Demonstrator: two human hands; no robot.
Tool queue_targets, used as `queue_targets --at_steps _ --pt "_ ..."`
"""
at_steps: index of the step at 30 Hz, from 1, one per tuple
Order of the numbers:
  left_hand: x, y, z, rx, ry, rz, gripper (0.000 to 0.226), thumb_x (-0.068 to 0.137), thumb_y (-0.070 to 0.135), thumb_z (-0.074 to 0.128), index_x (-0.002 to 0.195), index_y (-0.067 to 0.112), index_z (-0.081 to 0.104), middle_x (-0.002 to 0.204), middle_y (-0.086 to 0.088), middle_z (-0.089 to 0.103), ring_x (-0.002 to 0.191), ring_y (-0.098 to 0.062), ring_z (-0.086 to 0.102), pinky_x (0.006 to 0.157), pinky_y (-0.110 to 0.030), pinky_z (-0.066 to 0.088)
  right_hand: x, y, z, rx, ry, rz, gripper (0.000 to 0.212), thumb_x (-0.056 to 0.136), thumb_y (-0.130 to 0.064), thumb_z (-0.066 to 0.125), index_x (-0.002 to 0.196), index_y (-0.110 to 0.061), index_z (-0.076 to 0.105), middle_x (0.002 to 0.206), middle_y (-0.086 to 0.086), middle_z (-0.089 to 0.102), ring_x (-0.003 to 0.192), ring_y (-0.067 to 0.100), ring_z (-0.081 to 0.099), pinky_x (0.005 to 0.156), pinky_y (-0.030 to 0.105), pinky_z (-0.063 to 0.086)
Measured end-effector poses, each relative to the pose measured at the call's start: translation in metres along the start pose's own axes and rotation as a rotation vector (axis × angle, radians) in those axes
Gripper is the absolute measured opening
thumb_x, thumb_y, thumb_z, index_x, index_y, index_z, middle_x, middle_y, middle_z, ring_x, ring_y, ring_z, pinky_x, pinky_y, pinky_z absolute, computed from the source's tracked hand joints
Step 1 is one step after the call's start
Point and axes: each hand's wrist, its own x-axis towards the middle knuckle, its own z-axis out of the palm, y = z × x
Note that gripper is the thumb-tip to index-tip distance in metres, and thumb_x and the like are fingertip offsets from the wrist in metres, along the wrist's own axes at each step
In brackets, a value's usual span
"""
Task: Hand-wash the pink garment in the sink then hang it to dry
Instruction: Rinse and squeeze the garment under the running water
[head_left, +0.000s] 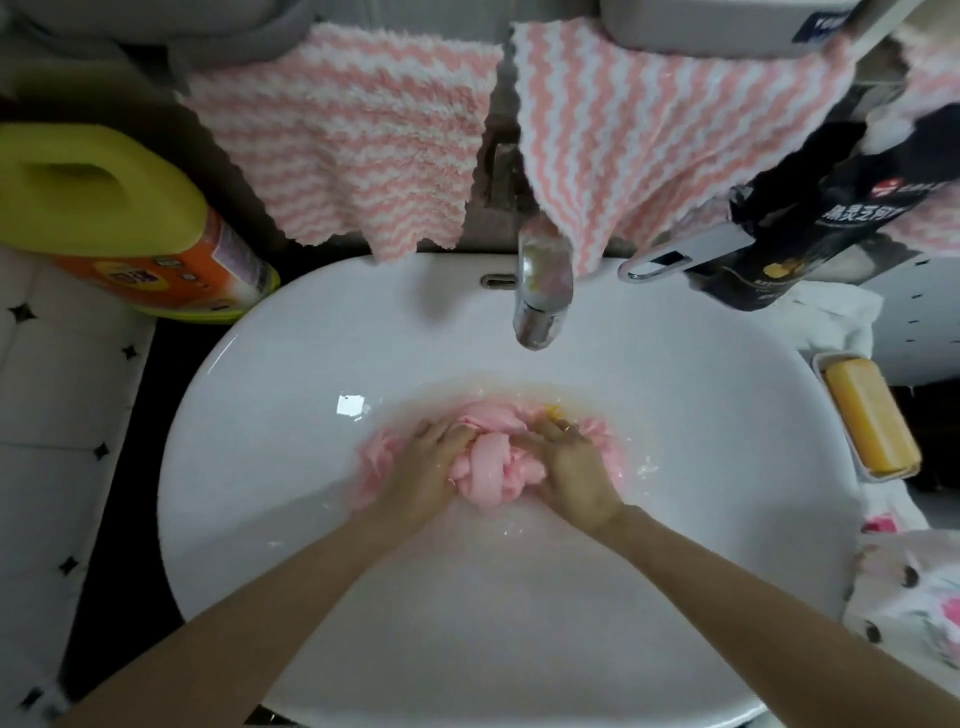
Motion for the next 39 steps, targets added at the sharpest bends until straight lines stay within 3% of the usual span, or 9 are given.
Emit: queue_targets --at_steps 6,9,14,17,20,24,28,34,39 --pt "0.008 0.023 -0.039 -0.838 -0.215 -0.696 0.031 0.061 0.029 0.061 0.088 0.015 0.062 0.073 0.005 0.067 0.072 -0.012 0.061 0.073 -0.028 0.047 0.012 -0.004 -0.051 0.993 -0.246 0.738 0.022 0.081 0.000 0.050 0.086 -0.011 0.068 0.083 0.003 0.072 0.079 0.021 0.068 0.072 0.031 0.053" --pt "0.010 0.020 -0.044 -1.022 -0.412 -0.889 0.076 0.068 0.059 0.069 0.122 0.007 0.056 0.120 -0.009 0.062 0.109 -0.023 0.060 0.102 -0.039 0.042 0.007 0.010 -0.057 1.147 -0.378 0.836 0.013 0.091 -0.016 0.059 0.102 -0.016 0.065 0.098 0.005 0.073 0.090 0.021 0.070 0.082 0.036 0.055" --pt "0.002 0.023 -0.032 0.207 -0.342 -0.534 0.091 0.083 0.068 0.044 0.150 0.025 0.000 0.157 -0.011 0.006 0.144 -0.032 0.011 0.115 -0.050 0.010 0.000 0.004 -0.045 0.091 -0.327 0.682 0.089 0.073 -0.067 0.064 0.144 -0.027 0.028 0.136 0.008 0.046 0.120 0.028 0.048 0.100 0.042 0.041" --pt "-0.003 0.026 -0.011 0.304 -0.400 -0.249 0.118 0.065 0.076 0.054 0.146 0.032 -0.021 0.155 -0.002 -0.025 0.144 -0.026 -0.017 0.111 -0.052 -0.012 -0.003 -0.017 -0.030 0.030 -0.229 0.477 0.108 0.060 -0.091 0.034 0.151 -0.040 0.005 0.157 0.005 0.015 0.141 0.030 0.021 0.114 0.050 0.021" --pt "0.009 0.020 0.005 0.391 -0.340 -0.187 0.121 0.060 0.068 0.066 0.150 0.022 0.000 0.154 -0.008 0.012 0.139 -0.028 0.019 0.111 -0.044 0.027 0.002 -0.020 -0.001 -0.127 -0.162 0.338 0.089 0.073 -0.083 0.028 0.147 -0.033 0.031 0.148 0.009 0.035 0.127 0.035 0.040 0.102 0.046 0.035" --pt "0.029 0.015 -0.009 -0.183 -0.272 -0.449 0.089 0.065 0.027 0.084 0.138 0.017 0.034 0.125 -0.009 0.056 0.112 -0.027 0.055 0.089 -0.029 0.044 0.023 -0.011 -0.016 0.539 -0.083 0.543 0.021 0.088 -0.019 0.061 0.107 -0.015 0.070 0.108 0.004 0.070 0.102 0.025 0.065 0.088 0.035 0.050" --pt "0.014 0.023 -0.036 -0.293 -0.258 -0.266 0.063 0.059 0.061 0.062 0.085 0.004 0.062 0.086 -0.007 0.060 0.079 -0.018 0.054 0.078 -0.040 0.047 -0.002 -0.026 -0.050 0.830 -0.167 0.502 0.009 0.086 -0.024 0.067 0.094 -0.024 0.065 0.098 -0.006 0.061 0.089 0.008 0.058 0.076 0.013 0.044" --pt "-0.039 0.020 0.024 0.191 -0.080 -0.071 0.089 0.073 0.068 0.049 0.143 0.018 0.027 0.154 -0.003 0.026 0.136 -0.023 0.034 0.106 -0.045 0.036 -0.042 -0.035 0.025 -0.001 -0.127 0.344 0.068 0.083 -0.079 0.010 0.143 -0.051 0.026 0.157 -0.002 0.020 0.142 0.028 0.022 0.112 0.055 0.022" --pt "-0.029 0.019 0.057 0.353 0.115 -0.142 0.062 0.079 0.043 0.054 0.130 0.007 0.050 0.128 -0.012 0.057 0.116 -0.031 0.053 0.099 -0.044 0.039 -0.026 -0.023 0.044 -0.283 0.089 0.282 0.048 0.088 -0.055 0.036 0.127 -0.028 0.047 0.121 0.013 0.059 0.098 0.040 0.058 0.085 0.049 0.049"
